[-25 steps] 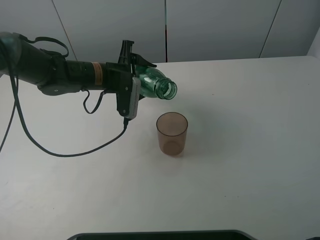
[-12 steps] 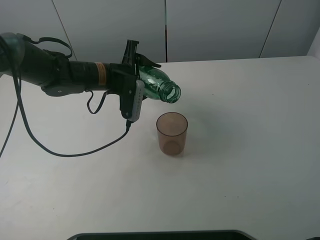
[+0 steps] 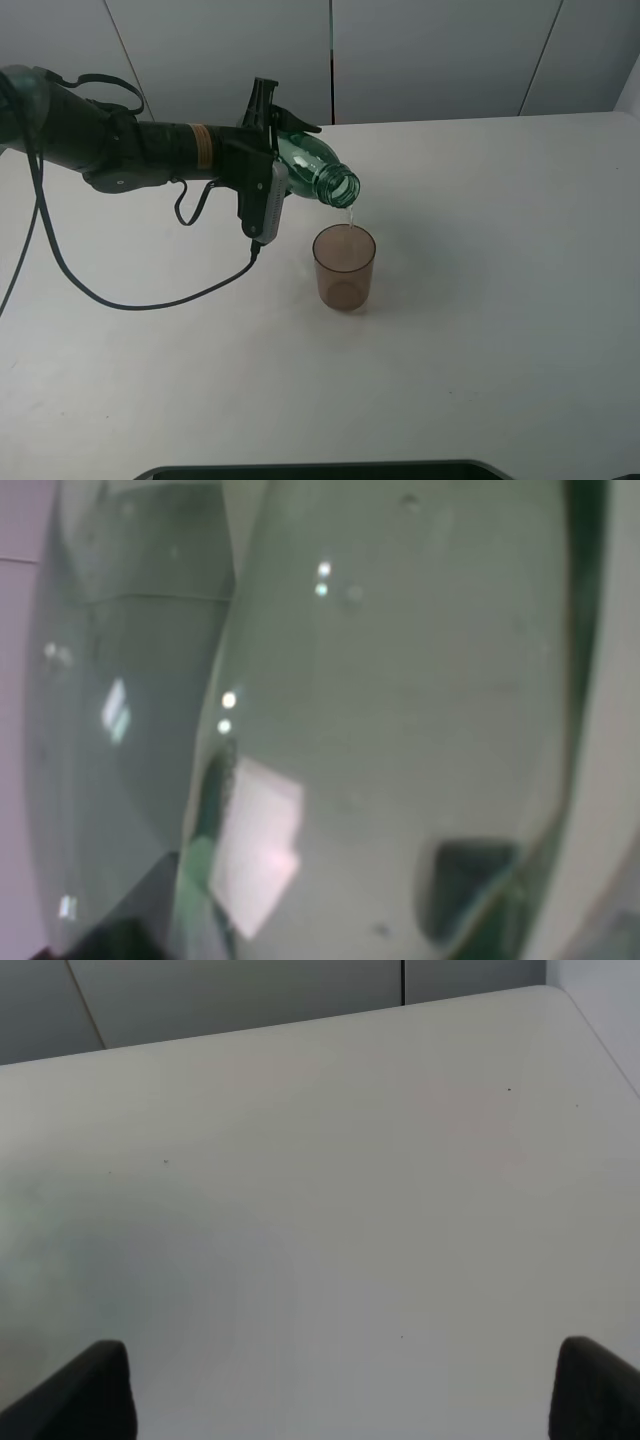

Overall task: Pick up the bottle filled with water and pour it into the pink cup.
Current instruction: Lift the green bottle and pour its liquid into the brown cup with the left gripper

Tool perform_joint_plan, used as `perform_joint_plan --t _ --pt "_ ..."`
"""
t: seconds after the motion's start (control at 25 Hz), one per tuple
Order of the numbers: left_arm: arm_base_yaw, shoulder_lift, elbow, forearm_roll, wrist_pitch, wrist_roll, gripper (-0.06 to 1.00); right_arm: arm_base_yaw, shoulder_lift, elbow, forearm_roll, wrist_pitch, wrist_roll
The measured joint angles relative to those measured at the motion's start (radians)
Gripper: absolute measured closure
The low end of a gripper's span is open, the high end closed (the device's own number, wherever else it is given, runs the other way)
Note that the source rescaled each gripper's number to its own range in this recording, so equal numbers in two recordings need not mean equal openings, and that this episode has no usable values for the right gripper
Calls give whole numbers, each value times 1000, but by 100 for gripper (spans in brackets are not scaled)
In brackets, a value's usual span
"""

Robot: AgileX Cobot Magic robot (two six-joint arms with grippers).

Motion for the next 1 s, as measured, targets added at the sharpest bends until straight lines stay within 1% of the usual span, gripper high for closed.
perform_joint_plan --t 0.44,1.0 --pt "0 0 0 -48 19 37 92 0 0 0 0 0 0" --pt "0 0 0 -55 21 101 92 0 0 0 0 0 0"
